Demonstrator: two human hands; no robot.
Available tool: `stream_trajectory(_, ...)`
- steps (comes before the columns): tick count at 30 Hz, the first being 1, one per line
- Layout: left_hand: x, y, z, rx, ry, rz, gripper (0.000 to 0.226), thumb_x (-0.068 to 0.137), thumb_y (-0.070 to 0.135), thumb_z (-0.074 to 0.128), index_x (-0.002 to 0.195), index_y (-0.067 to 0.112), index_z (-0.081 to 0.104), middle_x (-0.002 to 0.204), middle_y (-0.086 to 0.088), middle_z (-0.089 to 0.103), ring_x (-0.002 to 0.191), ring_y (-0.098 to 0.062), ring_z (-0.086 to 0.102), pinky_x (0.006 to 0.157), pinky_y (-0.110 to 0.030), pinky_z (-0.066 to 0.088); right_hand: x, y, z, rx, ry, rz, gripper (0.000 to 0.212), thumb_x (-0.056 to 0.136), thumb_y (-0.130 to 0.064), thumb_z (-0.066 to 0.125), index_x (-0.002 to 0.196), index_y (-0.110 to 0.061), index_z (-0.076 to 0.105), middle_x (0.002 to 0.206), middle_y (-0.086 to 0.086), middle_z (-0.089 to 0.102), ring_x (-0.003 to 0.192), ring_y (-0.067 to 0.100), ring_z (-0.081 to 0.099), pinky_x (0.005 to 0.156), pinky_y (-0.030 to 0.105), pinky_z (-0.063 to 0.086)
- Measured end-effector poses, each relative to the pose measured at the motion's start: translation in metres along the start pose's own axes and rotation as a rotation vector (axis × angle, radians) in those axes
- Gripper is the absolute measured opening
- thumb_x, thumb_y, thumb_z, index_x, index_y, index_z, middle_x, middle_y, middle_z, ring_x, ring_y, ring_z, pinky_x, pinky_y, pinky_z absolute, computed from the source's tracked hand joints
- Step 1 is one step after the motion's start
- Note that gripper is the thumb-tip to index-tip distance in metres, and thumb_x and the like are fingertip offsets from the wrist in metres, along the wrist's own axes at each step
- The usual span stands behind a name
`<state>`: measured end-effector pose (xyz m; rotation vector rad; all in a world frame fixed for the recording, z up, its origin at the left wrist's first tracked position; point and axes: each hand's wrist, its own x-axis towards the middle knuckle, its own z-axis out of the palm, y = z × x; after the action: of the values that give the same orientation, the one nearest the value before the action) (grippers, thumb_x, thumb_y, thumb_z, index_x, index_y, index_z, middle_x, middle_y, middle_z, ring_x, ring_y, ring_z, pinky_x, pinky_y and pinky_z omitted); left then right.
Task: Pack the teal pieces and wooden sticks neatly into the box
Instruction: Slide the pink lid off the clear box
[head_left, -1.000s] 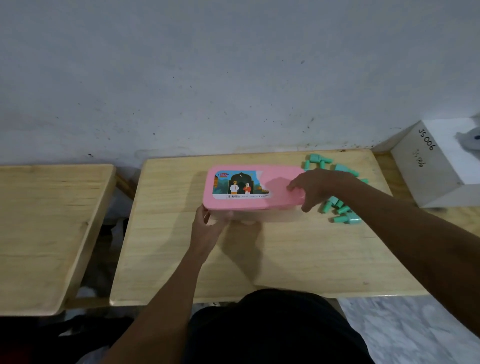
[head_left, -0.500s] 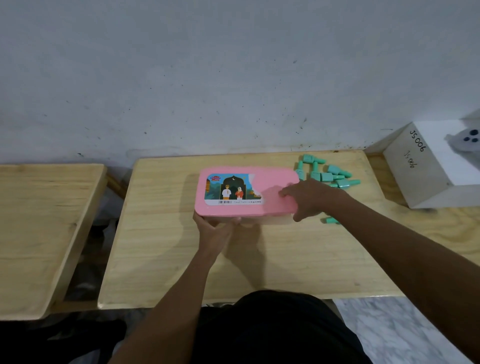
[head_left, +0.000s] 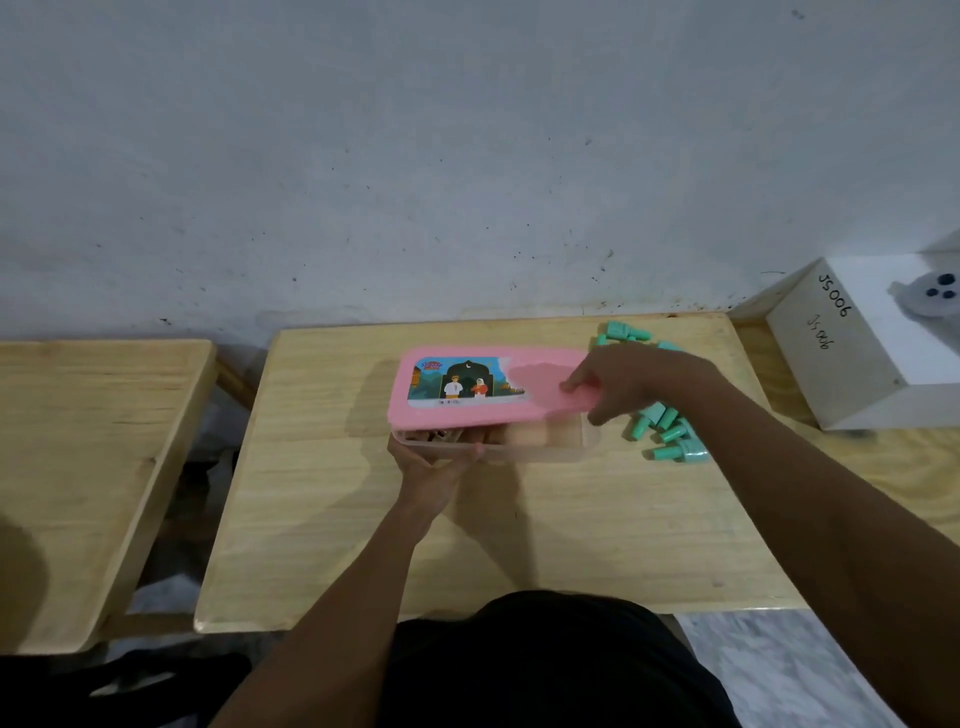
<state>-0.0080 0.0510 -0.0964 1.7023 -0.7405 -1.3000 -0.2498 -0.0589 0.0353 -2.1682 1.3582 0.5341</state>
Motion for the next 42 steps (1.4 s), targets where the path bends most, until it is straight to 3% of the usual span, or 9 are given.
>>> stream_trajectory(7, -0.006, 0.006, -0.002, 0.054, -0.046, -0.062, 0.119, 0.068, 0.033, 0.084, 0.144, 0.026, -0.008, 0.154, -0.006, 0.016, 0.139, -0.021, 0.025, 0.100, -0.026, 0.031, -0.003, 0.012, -0.013, 0.372, 0.427, -0.017, 0.029, 0.090, -0.024, 0.058, 0.118, -0.022, 0.069, 0.089, -0.007, 0.071, 0.068, 0.012, 0.062, 0.064, 0.028, 0.050)
stream_trajectory(11, -0.007, 0.006, -0.002, 0.047, -0.037, -0.062, 0.114, 0.067, 0.032, 0.086, 0.142, 0.027, -0.001, 0.148, -0.004, 0.021, 0.128, -0.015, 0.029, 0.100, -0.025, 0.032, 0.006, -0.005, -0.005, 0.438, 0.778, -0.026, 0.023, 0.094, -0.028, 0.060, 0.112, -0.021, 0.072, 0.102, 0.001, 0.074, 0.085, 0.017, 0.066, 0.081, 0.037, 0.055)
stream_trajectory(14, -0.007, 0.009, -0.007, 0.043, -0.034, -0.077, 0.104, 0.067, 0.035, 0.085, 0.139, 0.025, 0.010, 0.137, -0.001, 0.032, 0.122, -0.017, 0.038, 0.095, -0.027, 0.039, 0.011, -0.026, 0.001, 0.398, 0.964, -0.087, 0.025, 0.093, -0.023, 0.061, 0.115, -0.018, 0.071, 0.105, 0.004, 0.074, 0.087, 0.020, 0.068, 0.079, 0.037, 0.057)
stream_trajectory(20, 0.004, 0.043, -0.033, -0.055, 0.392, 0.042, 0.058, 0.087, 0.055, 0.055, 0.124, 0.010, 0.047, 0.126, -0.011, 0.050, 0.114, -0.026, 0.052, 0.096, -0.039, 0.046, 0.017, -0.093, 0.025, 0.226, 1.220, -0.368, 0.026, 0.083, -0.015, 0.067, 0.108, -0.012, 0.072, 0.088, 0.008, 0.070, 0.064, 0.012, 0.060, 0.050, 0.024, 0.054)
stream_trajectory(22, 0.006, 0.069, -0.040, -0.169, 0.379, 0.033, 0.056, 0.088, 0.060, 0.049, 0.113, 0.011, 0.057, 0.112, -0.008, 0.061, 0.103, -0.025, 0.059, 0.090, -0.039, 0.049, 0.022, -0.113, 0.040, 0.138, 1.220, -0.443, 0.031, 0.076, -0.012, 0.075, 0.106, -0.015, 0.073, 0.090, 0.010, 0.070, 0.069, 0.020, 0.065, 0.049, 0.029, 0.056)
stream_trajectory(24, 0.011, 0.093, -0.047, -0.291, 0.179, -0.033, 0.051, 0.088, 0.058, 0.051, 0.108, 0.013, 0.064, 0.102, -0.008, 0.069, 0.092, -0.024, 0.066, 0.083, -0.040, 0.053, 0.029, -0.131, 0.054, 0.100, 1.188, -0.514, 0.034, 0.069, -0.012, 0.082, 0.101, -0.020, 0.076, 0.089, 0.007, 0.070, 0.072, 0.023, 0.065, 0.050, 0.028, 0.052)
stream_trajectory(28, 0.011, 0.118, -0.052, -0.269, 0.007, -0.095, 0.028, 0.090, 0.007, 0.052, 0.115, 0.000, 0.061, 0.104, -0.017, 0.071, 0.090, -0.030, 0.068, 0.088, -0.045, 0.054, 0.037, -0.155, 0.073, 0.083, 1.030, -0.635, 0.037, 0.070, -0.022, 0.080, 0.106, -0.020, 0.073, 0.092, 0.004, 0.064, 0.078, 0.023, 0.059, 0.057, 0.028, 0.047)
stream_trajectory(34, 0.020, 0.120, -0.092, -0.100, 0.206, -0.160, 0.031, 0.085, 0.010, 0.051, 0.114, 0.007, 0.061, 0.111, -0.014, 0.066, 0.097, -0.032, 0.064, 0.091, -0.048, 0.054, 0.039, -0.131, 0.084, 0.136, 0.612, -0.463, 0.060, 0.080, -0.058, 0.065, 0.134, -0.033, 0.054, 0.120, -0.002, 0.057, 0.107, 0.015, 0.052, 0.081, 0.029, 0.042)
stream_trajectory(42, 0.028, 0.092, -0.143, 0.565, 0.484, -0.240, 0.036, 0.093, 0.017, 0.046, 0.118, -0.006, 0.056, 0.120, -0.023, 0.059, 0.102, -0.037, 0.058, 0.070, -0.033, 0.043, 0.047, -0.077, 0.102, 0.422, 0.369, 0.048, 0.042, 0.090, -0.046, 0.056, 0.129, -0.030, 0.058, 0.135, 0.001, 0.051, 0.122, 0.020, 0.052, 0.098, 0.039, 0.046)
